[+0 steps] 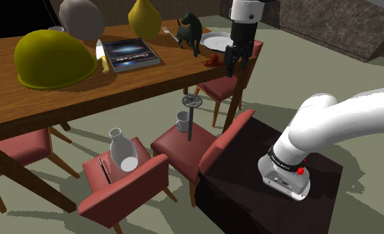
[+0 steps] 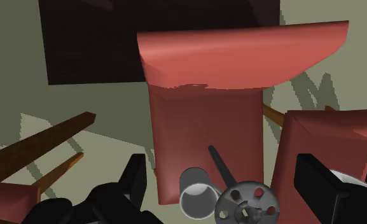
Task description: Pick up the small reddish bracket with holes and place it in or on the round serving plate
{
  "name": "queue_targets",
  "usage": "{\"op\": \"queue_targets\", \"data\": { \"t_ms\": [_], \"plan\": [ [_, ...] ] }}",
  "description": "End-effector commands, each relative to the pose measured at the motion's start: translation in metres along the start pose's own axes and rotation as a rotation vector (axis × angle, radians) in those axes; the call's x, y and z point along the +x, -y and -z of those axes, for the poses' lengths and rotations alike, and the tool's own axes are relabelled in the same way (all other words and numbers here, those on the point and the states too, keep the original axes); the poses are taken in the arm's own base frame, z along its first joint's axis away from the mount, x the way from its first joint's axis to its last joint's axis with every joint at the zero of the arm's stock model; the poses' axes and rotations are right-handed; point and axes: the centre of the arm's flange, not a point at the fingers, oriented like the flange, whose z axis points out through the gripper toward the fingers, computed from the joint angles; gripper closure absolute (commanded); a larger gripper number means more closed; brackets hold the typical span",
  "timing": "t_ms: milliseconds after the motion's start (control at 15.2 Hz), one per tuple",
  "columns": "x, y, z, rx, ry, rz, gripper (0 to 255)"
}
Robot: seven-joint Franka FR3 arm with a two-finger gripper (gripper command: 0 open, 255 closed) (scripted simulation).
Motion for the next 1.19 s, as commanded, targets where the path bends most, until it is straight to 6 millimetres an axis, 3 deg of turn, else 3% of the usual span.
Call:
{"op": "queue_targets", "data": {
  "t_ms": [0,594,1056,1122],
  "plan": [
    [0.0,0.0,0.0,0.0,0.0,0.0,0],
    [0.094,-0.058,0.011,-0.075,-0.008,0.184,0],
    [0.172,-0.089,0.023,-0.133,-0.014,0.328,0],
    [0.175,-0.09,0.023,-0.135,-0.014,0.333,0]
  ]
}}
